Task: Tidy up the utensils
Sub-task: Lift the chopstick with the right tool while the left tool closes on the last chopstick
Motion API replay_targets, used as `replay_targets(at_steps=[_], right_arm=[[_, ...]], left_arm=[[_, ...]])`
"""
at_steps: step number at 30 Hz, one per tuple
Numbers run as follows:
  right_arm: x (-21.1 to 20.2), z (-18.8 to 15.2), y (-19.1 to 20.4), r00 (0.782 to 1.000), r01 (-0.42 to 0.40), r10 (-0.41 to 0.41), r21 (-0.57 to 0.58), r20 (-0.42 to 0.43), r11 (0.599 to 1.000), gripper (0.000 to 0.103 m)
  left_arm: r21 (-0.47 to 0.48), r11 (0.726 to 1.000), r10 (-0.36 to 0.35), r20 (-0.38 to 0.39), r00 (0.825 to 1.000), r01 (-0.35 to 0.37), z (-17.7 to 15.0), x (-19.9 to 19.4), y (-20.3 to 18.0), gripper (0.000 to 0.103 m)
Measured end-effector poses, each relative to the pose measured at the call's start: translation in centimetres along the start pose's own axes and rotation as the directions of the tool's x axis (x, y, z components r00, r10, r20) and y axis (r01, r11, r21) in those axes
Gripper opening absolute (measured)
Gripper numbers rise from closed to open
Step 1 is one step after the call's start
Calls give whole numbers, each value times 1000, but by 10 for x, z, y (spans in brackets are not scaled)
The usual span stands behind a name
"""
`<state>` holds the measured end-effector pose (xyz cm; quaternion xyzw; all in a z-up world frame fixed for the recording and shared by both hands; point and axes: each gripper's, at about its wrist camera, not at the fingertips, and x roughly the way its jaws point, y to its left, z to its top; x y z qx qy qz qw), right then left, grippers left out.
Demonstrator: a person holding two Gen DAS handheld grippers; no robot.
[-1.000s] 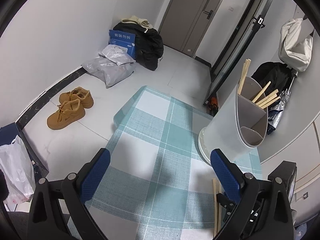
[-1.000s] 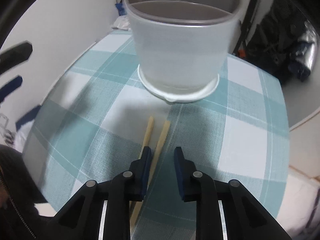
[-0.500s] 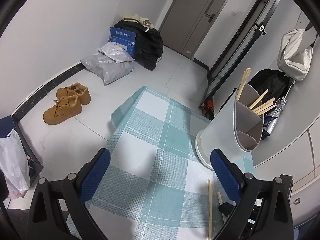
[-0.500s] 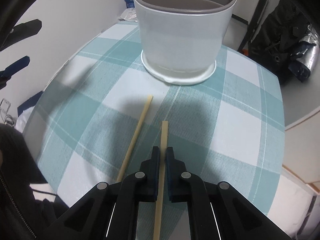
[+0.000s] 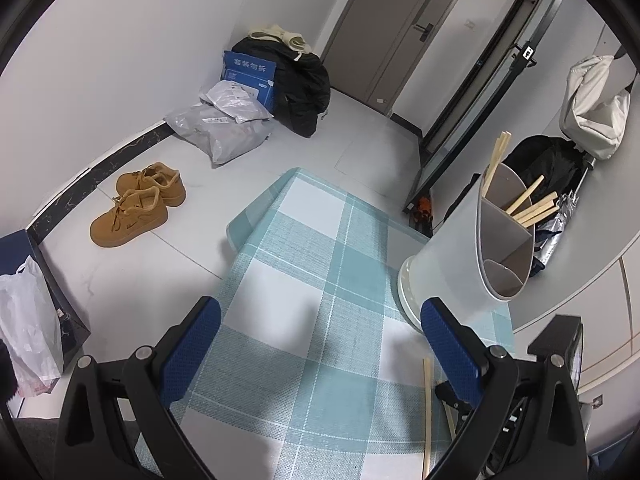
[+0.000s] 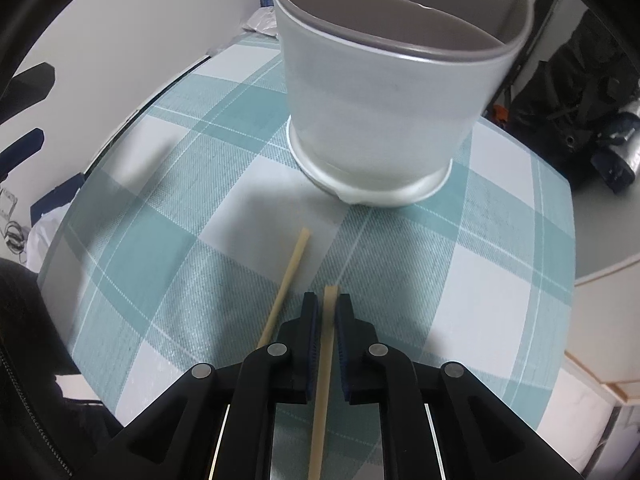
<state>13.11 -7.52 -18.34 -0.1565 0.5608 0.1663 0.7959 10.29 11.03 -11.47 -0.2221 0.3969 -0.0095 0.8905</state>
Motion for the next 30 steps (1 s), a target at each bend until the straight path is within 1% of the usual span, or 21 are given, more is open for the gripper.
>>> replay_targets(at_steps=[4, 6, 10, 13, 14, 16, 19, 20, 21, 22, 24, 25, 26, 27, 30], right_arm=[[1, 0, -4, 1000, -17, 17, 12, 5, 1000, 6], [-1, 2, -10, 999, -31, 30, 43, 22, 999, 6], [-17, 4, -33, 991, -98, 81, 162, 108, 982, 6], [-33, 1, -50, 976, -155, 114, 228, 185, 961, 6], [-40, -2, -58, 967, -183, 127, 257, 222, 949, 6], [-50, -6, -68, 953, -221, 142, 297, 267, 929, 6], [-64, -16, -88, 917, -319, 183, 376, 354, 870, 6], [-68, -22, -98, 902, -357, 198, 407, 383, 841, 6], [-70, -26, -105, 894, -376, 203, 425, 399, 823, 6], [-71, -30, -110, 889, -388, 203, 436, 411, 812, 6], [-77, -42, -124, 865, -430, 211, 455, 456, 779, 6], [-78, -44, -128, 857, -443, 214, 459, 468, 770, 6], [-82, -53, -137, 848, -460, 219, 465, 482, 757, 6], [-85, -62, -144, 841, -473, 224, 469, 492, 746, 6], [-84, -71, -149, 809, -524, 233, 483, 540, 702, 6]], left_arm=[[8, 1000, 2, -4, 1000, -2, -1, 1, -1, 98], [10, 1000, 4, -5, 1000, -4, -1, 1, -2, 98], [27, 1000, 13, -8, 1000, -13, -4, 3, -5, 98], [54, 998, 42, -15, 999, -41, -8, 6, -10, 98], [66, 997, 52, -20, 998, -51, -9, 7, -12, 98], [94, 994, 64, -33, 997, -60, -12, 10, -18, 98], [133, 989, 68, -56, 996, -60, -19, 14, -27, 98], [148, 987, 71, -64, 995, -61, -22, 16, -30, 98], [159, 985, 72, -72, 995, -60, -24, 17, -32, 98], [178, 982, 72, -87, 994, -56, -27, 20, -37, 98], [203, 978, 66, -113, 991, -42, -32, 23, -41, 98], [211, 977, 66, -127, 990, -38, -35, 25, -44, 98], [212, 977, 65, -139, 988, -34, -36, 27, -46, 98], [214, 977, 59, -167, 984, -23, -40, 31, -48, 98], [215, 977, 57, -217, 974, -10, -44, 39, -53, 98]])
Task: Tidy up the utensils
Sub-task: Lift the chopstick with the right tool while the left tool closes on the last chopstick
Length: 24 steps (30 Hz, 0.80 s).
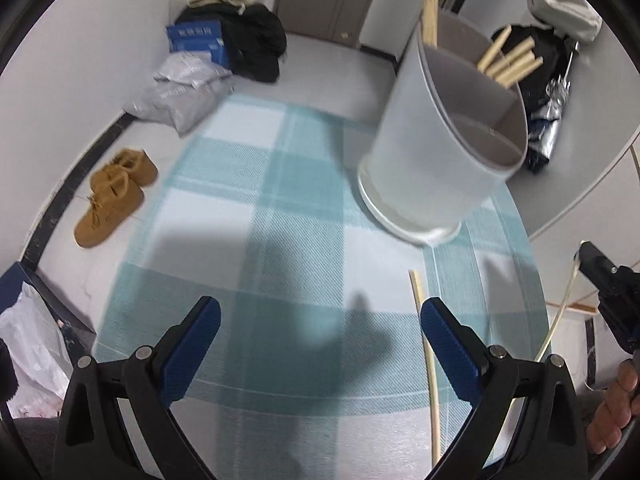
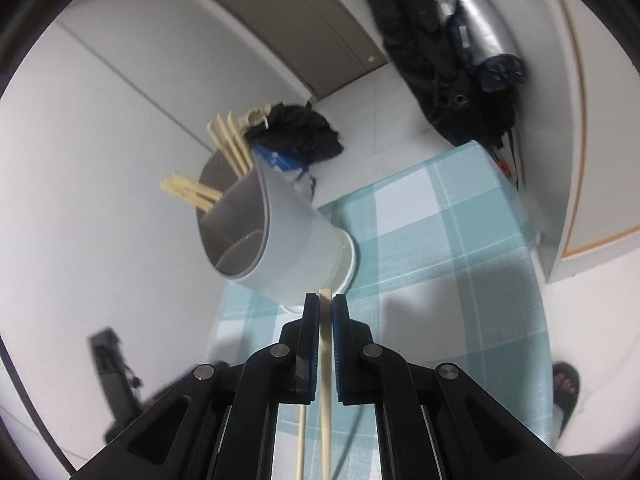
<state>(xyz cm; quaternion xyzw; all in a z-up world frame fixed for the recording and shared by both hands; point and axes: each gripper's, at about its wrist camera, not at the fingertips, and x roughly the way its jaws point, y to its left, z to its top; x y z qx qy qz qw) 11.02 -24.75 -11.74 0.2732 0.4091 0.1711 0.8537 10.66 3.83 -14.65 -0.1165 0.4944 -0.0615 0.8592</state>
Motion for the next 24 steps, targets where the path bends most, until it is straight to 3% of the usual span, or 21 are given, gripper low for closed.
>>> replay_targets(at_steps=[10, 16, 18, 20, 22, 24], right_arm=[[-22, -10, -49, 996, -85, 78, 158, 52, 984, 6], [-32, -6, -54, 994, -76, 65, 147, 84, 986, 6], [-36, -5, -55, 993, -78, 65, 140, 95, 987, 6], [-41, -4, -55, 991, -89, 73, 141, 110, 986, 6], [-43, -3, -57, 989, -104, 87, 148, 120, 984, 6], [-46, -1, -58, 988, -106, 87, 150, 128, 983, 6]], left_arm=[[106, 994, 14, -99, 995, -3, 3, 22, -44, 98], [175, 983, 75, -145, 986, -49, 5, 44, -64, 90], [186, 980, 102, -163, 981, -71, 5, 49, -66, 77], [207, 971, 155, -164, 974, -120, 4, 50, -68, 70], [211, 969, 164, -164, 973, -128, 4, 49, -72, 63], [210, 969, 165, -172, 971, -127, 4, 48, -77, 46]])
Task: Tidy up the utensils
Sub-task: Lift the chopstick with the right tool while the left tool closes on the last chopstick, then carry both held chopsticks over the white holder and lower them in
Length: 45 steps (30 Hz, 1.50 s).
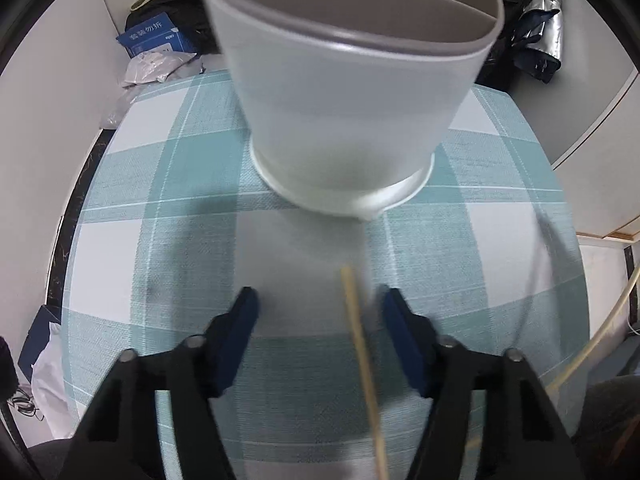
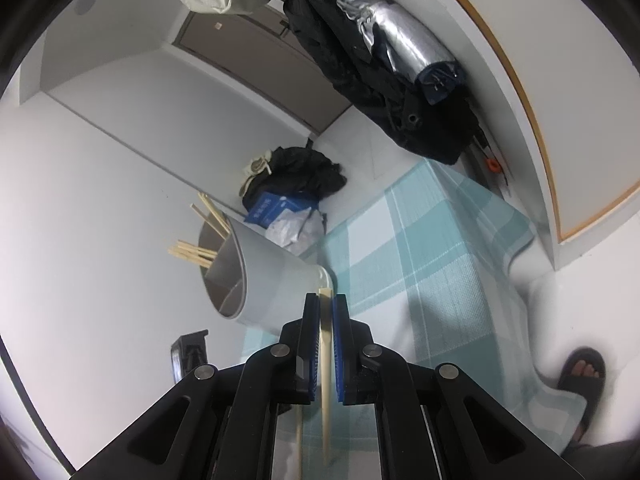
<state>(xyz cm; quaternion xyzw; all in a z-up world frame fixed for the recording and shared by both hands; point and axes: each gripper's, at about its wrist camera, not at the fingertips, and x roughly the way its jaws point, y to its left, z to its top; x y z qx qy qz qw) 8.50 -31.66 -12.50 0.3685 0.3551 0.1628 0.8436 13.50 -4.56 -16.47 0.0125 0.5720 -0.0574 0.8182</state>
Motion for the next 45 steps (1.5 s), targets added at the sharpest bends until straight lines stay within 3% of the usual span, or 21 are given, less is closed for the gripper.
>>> replay_targets(at_steps=[5, 11, 16, 23, 25, 32, 35, 38, 41, 45], right_arm=[[-4, 2, 2, 1000, 5, -5, -10, 13, 1000, 6], [-10, 3, 5, 999, 15, -14, -35, 32, 999, 6], [-12, 0, 6, 999, 19, -18, -46, 35, 999, 6], [-14, -11, 19, 999, 31, -26, -111, 45, 993, 6], [-15, -14, 23, 998, 32, -26, -130, 49, 991, 6], [-21, -22, 53, 995, 67, -46, -238, 93, 969, 6], [-24, -24, 67, 993, 79, -51, -277, 106, 958, 6], [-26, -28, 80, 992, 84, -50, -303, 120, 949, 6], [-24, -31, 93, 990, 103, -65, -342, 122, 934, 6], [-20, -27, 106, 989, 113, -70, -354, 133, 928, 6]], left_arm=[[37, 999, -14, -25, 1000, 14, 1, -3, -17, 3], [28, 1000, -6, -19, 1000, 6, -4, -6, -17, 2], [7, 999, -50, 83, 995, 50, -7, -36, -7, 2], [7, 990, -136, 262, 956, 139, -16, -95, 5, 2], [16, 986, -161, 311, 937, 164, -23, -113, 11, 2], [65, 975, -219, 391, 894, 210, -28, -147, 29, 2], [80, 974, -226, 411, 883, 212, -7, -140, 1, 2], [91, 969, -248, 424, 871, 231, -9, -144, 1, 2], [107, 969, -246, 410, 879, 221, -12, -148, 2, 2], [142, 969, -246, 421, 873, 204, -16, -156, 1, 1]])
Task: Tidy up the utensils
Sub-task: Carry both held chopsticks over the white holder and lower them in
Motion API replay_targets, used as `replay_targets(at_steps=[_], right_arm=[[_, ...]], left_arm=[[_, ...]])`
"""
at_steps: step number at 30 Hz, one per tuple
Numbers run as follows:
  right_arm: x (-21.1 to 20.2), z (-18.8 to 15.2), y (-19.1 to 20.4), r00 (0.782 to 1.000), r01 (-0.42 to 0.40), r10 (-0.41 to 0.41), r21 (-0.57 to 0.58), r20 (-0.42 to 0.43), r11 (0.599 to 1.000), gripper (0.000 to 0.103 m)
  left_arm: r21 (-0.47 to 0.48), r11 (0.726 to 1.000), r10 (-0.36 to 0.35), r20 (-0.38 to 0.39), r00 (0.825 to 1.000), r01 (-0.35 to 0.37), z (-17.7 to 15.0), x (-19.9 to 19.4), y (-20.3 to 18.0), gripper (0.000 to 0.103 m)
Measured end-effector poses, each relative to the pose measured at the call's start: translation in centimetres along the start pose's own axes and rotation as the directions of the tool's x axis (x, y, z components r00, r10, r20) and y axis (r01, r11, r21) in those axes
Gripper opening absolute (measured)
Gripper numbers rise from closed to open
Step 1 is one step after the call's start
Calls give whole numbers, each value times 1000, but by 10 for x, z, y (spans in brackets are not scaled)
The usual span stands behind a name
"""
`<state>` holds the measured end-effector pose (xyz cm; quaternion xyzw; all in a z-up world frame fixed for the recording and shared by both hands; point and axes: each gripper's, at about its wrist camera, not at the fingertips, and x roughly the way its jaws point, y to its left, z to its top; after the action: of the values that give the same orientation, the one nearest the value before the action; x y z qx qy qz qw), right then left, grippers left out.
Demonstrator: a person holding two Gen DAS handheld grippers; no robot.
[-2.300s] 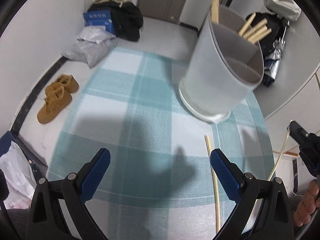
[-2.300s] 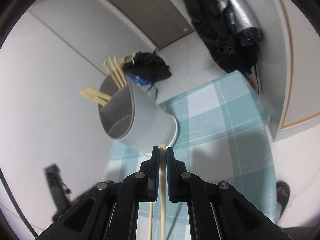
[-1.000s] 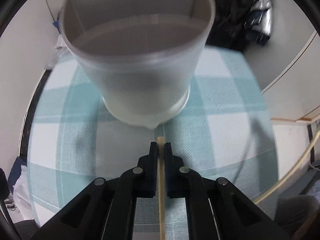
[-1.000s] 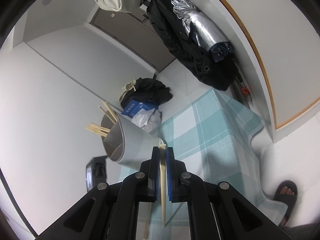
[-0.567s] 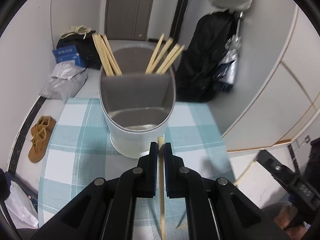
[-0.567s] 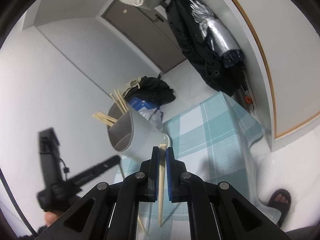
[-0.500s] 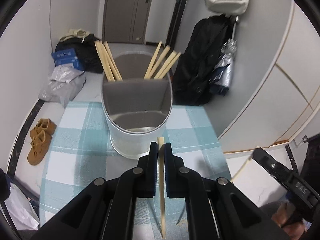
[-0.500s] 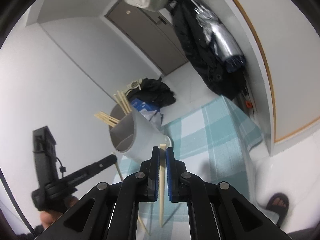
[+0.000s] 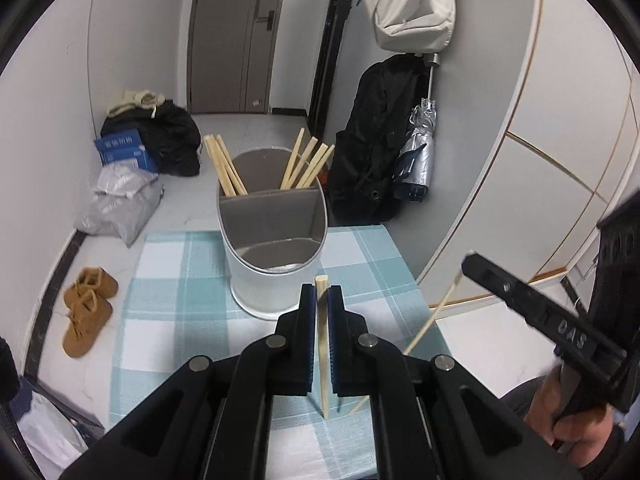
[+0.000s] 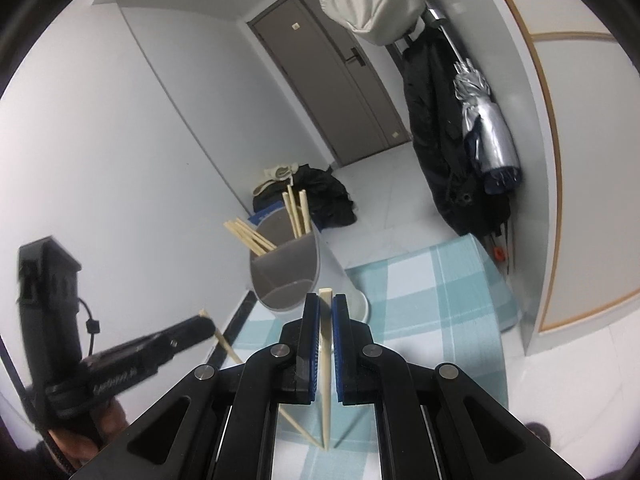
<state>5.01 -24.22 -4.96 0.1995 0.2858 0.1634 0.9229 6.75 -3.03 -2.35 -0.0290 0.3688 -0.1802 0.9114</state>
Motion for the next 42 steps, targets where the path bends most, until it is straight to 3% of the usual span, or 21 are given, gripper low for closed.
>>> replay_targets(at_steps=[11, 24, 33, 42], right_arm=[[8, 23, 43, 1000, -2, 2, -103, -2, 995, 6], [9, 93, 84, 997, -54, 62, -148, 49, 988, 6], [23, 159, 111, 990, -64, 89, -215, 108, 974, 6], [74, 200, 124, 991, -62, 92, -276, 99, 959, 6]], left_arm=[[-12, 1000, -21, 20, 1000, 21, 20, -18, 10, 1], [-38, 999, -33, 102, 994, 37, 98, -44, 21, 1], [-130, 990, -25, 146, 989, 44, 147, -32, 49, 1], [-180, 983, 9, 168, 986, 22, 173, -4, 77, 1]])
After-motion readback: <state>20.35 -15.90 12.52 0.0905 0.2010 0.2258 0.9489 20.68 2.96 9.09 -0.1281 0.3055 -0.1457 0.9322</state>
